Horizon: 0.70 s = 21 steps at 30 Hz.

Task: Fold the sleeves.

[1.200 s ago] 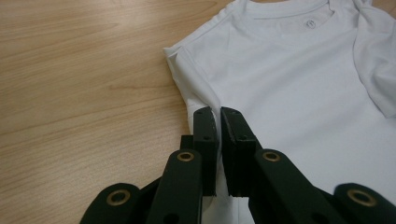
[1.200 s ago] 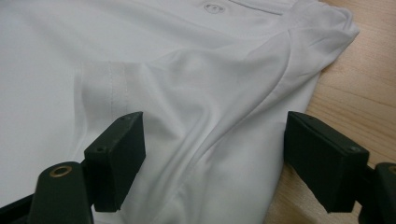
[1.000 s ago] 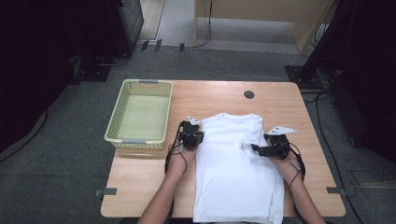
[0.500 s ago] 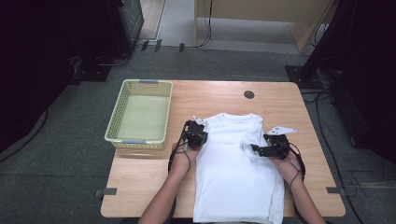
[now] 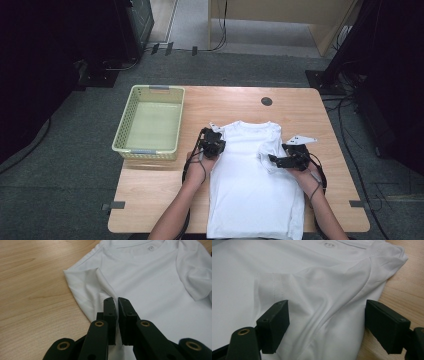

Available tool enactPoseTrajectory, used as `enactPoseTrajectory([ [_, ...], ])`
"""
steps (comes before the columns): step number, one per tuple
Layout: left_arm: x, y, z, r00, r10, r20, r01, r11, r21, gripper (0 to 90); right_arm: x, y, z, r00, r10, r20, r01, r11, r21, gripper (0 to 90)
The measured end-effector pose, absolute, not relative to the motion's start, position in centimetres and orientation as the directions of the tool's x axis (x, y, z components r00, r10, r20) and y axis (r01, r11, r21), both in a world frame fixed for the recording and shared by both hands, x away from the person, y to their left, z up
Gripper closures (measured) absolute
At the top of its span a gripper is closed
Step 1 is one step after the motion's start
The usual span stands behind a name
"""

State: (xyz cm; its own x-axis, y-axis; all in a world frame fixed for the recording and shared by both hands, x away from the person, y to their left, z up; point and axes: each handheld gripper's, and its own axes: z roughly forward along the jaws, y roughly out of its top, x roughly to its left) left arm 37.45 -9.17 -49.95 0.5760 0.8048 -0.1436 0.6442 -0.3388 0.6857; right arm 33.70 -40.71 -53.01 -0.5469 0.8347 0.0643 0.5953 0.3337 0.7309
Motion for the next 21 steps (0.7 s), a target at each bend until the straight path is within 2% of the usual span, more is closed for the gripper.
enactPoseTrajectory([
  [21,35.7,-11.6,-49.8,0.632,0.763,-0.134,0.591,-0.363,0.720,86.5,33.7,-40.4,-53.0,-0.552,0.832,0.060,0.591,0.340,0.732,21.1],
])
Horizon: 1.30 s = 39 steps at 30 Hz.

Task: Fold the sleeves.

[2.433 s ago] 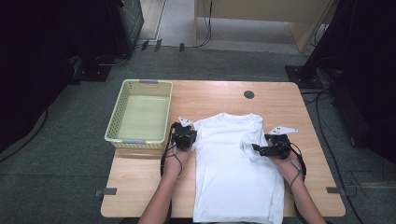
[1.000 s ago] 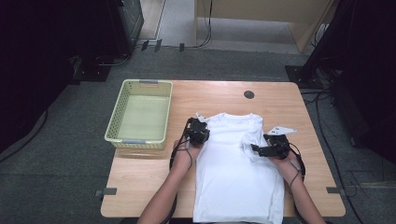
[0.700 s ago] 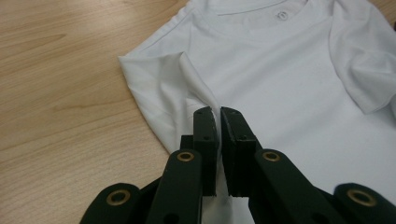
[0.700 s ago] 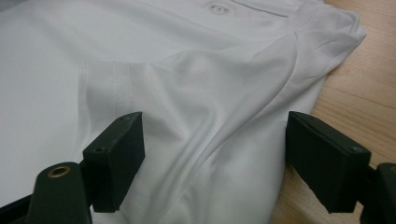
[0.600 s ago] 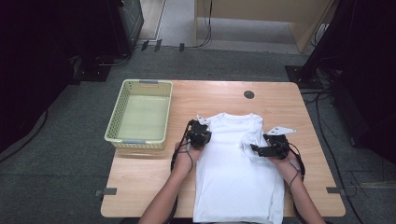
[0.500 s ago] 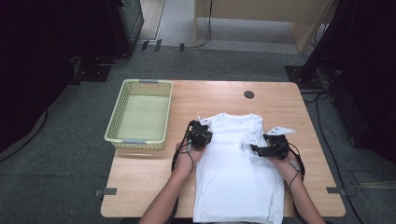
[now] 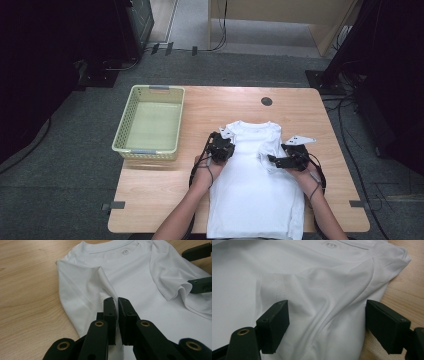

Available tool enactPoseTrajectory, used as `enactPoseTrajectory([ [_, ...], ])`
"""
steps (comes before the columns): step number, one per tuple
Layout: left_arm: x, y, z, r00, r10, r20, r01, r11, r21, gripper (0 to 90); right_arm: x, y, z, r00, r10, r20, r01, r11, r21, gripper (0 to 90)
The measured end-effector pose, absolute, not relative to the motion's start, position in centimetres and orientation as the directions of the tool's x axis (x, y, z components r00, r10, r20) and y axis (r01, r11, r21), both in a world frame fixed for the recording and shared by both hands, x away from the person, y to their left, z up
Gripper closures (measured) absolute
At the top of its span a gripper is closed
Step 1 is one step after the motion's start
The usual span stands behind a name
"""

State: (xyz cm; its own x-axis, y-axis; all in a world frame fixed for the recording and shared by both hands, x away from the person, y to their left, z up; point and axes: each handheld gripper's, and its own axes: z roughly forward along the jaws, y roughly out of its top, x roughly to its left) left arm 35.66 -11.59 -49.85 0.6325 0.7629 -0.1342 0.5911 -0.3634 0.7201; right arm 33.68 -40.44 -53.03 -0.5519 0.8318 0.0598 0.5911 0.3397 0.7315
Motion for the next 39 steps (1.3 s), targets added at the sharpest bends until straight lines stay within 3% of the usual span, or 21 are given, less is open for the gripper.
enactPoseTrajectory([
  [20,35.6,-11.5,-49.2,0.639,0.749,-0.174,0.607,-0.352,0.712,71.1,33.7,-40.4,-53.1,-0.554,0.830,0.060,0.588,0.340,0.734,21.1],
  [39,36.7,-9.2,-49.6,0.604,0.789,-0.113,0.592,-0.349,0.726,58.9,33.7,-40.4,-53.1,-0.555,0.830,0.061,0.585,0.337,0.738,21.0],
])
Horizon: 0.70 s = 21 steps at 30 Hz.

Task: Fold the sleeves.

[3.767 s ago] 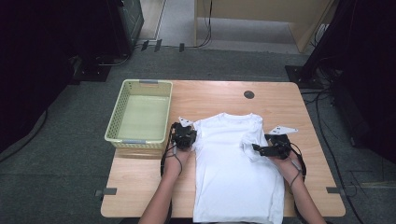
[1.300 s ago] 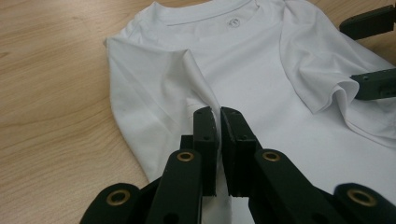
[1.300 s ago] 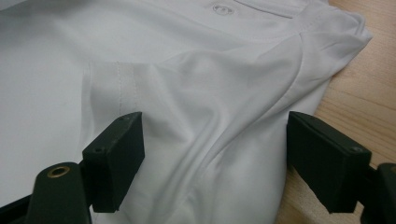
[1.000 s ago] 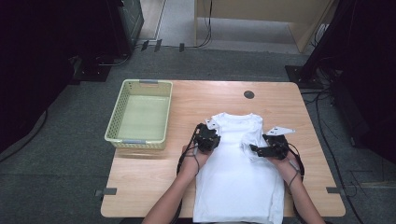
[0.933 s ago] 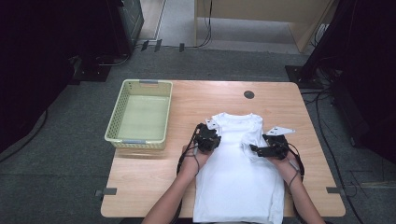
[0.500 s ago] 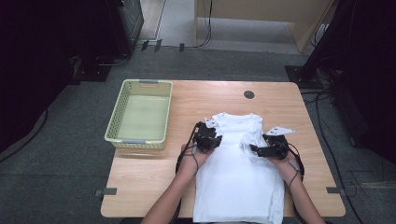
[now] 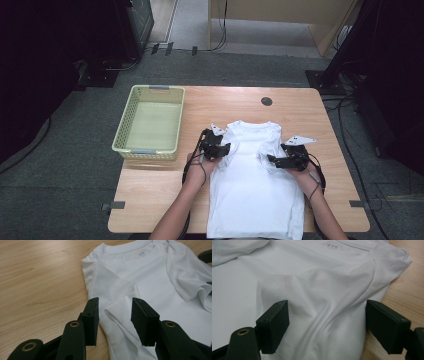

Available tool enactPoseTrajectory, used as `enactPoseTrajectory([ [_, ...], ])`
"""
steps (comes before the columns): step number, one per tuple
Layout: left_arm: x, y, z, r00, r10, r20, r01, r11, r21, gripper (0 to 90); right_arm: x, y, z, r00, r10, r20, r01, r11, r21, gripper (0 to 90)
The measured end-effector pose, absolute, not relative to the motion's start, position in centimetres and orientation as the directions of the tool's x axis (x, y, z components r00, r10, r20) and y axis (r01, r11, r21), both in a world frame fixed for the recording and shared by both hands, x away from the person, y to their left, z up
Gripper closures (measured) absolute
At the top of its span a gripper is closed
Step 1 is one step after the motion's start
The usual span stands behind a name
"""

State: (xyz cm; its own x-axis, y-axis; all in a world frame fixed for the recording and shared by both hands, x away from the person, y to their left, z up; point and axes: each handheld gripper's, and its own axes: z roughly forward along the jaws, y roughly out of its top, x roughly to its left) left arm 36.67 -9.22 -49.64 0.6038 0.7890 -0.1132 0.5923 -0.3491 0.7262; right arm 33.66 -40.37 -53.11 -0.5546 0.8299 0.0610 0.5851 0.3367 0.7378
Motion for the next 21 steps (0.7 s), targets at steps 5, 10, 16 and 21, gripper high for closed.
enactPoseTrajectory([
  [5,36.8,-9.1,-50.2,0.607,0.790,-0.089,0.585,-0.369,0.722,56.5,33.6,-40.3,-53.1,-0.552,0.832,0.057,0.585,0.337,0.738,20.6],
  [10,37.2,-8.8,-50.8,0.612,0.787,-0.077,0.574,-0.375,0.728,51.5,33.7,-40.4,-53.0,-0.549,0.833,0.070,0.595,0.330,0.733,20.5],
  [16,37.7,-8.5,-51.3,0.609,0.790,-0.065,0.566,-0.376,0.733,45.1,34.0,-40.6,-52.9,-0.543,0.836,0.076,0.605,0.327,0.726,20.5],
  [21,38.0,-8.8,-51.7,0.613,0.789,-0.051,0.565,-0.392,0.726,40.3,34.1,-40.6,-53.0,-0.544,0.836,0.077,0.603,0.325,0.729,20.4],
])
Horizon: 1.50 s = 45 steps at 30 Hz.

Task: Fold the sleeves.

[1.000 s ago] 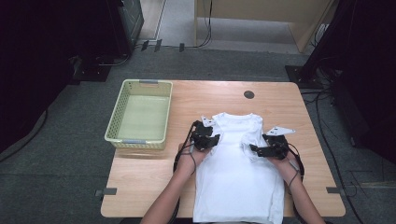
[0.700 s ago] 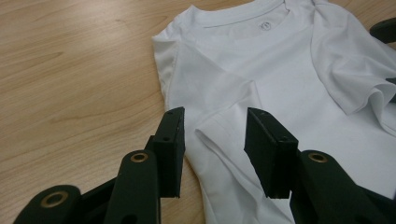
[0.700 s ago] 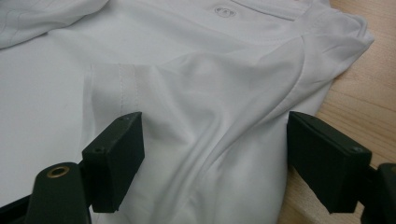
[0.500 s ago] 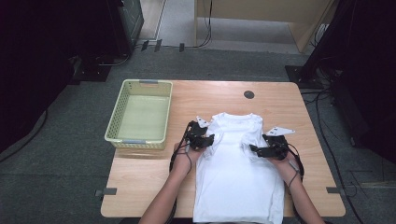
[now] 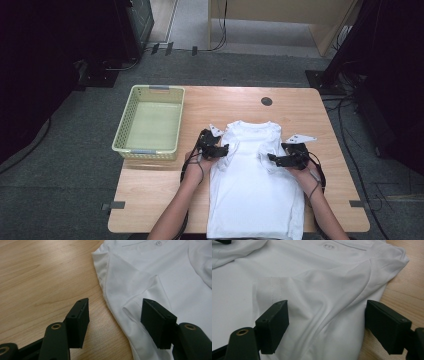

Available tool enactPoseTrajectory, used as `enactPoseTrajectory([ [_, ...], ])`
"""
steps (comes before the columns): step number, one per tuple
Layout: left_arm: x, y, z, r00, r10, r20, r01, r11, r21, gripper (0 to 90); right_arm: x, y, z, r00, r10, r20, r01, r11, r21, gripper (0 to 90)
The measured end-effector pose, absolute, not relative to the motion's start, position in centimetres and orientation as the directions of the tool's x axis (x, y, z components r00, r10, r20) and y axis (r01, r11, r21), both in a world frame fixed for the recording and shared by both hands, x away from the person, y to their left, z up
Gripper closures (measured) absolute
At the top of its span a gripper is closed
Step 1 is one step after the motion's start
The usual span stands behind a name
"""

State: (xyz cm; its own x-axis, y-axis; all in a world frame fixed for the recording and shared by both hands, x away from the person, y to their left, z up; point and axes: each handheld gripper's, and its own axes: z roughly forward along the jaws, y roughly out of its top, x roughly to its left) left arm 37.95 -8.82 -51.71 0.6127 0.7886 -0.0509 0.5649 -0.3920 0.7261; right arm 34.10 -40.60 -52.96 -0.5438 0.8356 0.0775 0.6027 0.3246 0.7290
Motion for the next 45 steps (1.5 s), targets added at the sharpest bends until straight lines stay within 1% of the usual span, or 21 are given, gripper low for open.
enactPoseTrajectory([
  [4,38.1,-9.0,-51.9,0.617,0.785,-0.057,0.562,-0.389,0.730,38.5,34.4,-40.7,-52.8,-0.544,0.835,0.083,0.609,0.325,0.723,20.4],
  [6,38.2,-9.0,-51.9,0.620,0.782,-0.057,0.561,-0.392,0.730,35.6,34.5,-40.8,-52.7,-0.544,0.835,0.085,0.611,0.325,0.722,20.4],
  [7,38.2,-9.0,-52.0,0.619,0.783,-0.071,0.563,-0.379,0.735,33.7,34.6,-40.9,-52.7,-0.549,0.832,0.076,0.608,0.335,0.720,20.4],
  [8,38.4,-8.9,-52.0,0.621,0.780,-0.079,0.567,-0.377,0.732,29.9,34.7,-40.9,-52.7,-0.554,0.830,0.065,0.603,0.345,0.719,20.4],
  [9,38.4,-8.9,-52.1,0.617,0.781,-0.090,0.572,-0.367,0.733,29.6,34.7,-41.0,-52.7,-0.555,0.830,0.061,0.601,0.350,0.719,20.2],
  [11,38.5,-8.9,-52.1,0.616,0.782,-0.101,0.577,-0.361,0.733,29.6,34.9,-41.1,-52.8,-0.557,0.828,0.069,0.605,0.348,0.716,19.7],
  [14,38.7,-9.0,-52.2,0.626,0.776,-0.075,0.567,-0.388,0.726,28.9,35.0,-41.3,-52.8,-0.562,0.824,0.067,0.603,0.353,0.715,19.8],
  [18,39.0,-9.0,-52.0,0.620,0.780,-0.083,0.572,-0.377,0.729,28.8,35.3,-41.5,-52.6,-0.565,0.820,0.084,0.604,0.343,0.719,19.8],
  [23,39.3,-9.1,-51.7,0.633,0.772,-0.062,0.551,-0.392,0.737,28.8,35.8,-41.6,-52.4,-0.567,0.820,0.076,0.598,0.346,0.723,19.9],
  [28,39.8,-9.0,-51.7,0.631,0.772,-0.077,0.553,-0.377,0.743,28.8,36.1,-41.5,-52.3,-0.578,0.813,0.063,0.585,0.360,0.727,19.9],
  [32,40.0,-9.2,-52.0,0.641,0.765,-0.058,0.538,-0.394,0.745,28.8,36.4,-41.6,-52.5,-0.575,0.815,0.073,0.593,0.354,0.723,19.9],
  [36,40.4,-9.4,-52.2,0.637,0.767,-0.075,0.545,-0.379,0.748,28.7,36.6,-41.4,-52.7,-0.581,0.812,0.064,0.595,0.369,0.714,19.9],
  [45,41.1,-9.8,-52.0,0.651,0.756,-0.065,0.528,-0.391,0.754,28.7,37.5,-41.5,-52.5,-0.574,0.816,0.062,0.601,0.369,0.709,19.9],
])
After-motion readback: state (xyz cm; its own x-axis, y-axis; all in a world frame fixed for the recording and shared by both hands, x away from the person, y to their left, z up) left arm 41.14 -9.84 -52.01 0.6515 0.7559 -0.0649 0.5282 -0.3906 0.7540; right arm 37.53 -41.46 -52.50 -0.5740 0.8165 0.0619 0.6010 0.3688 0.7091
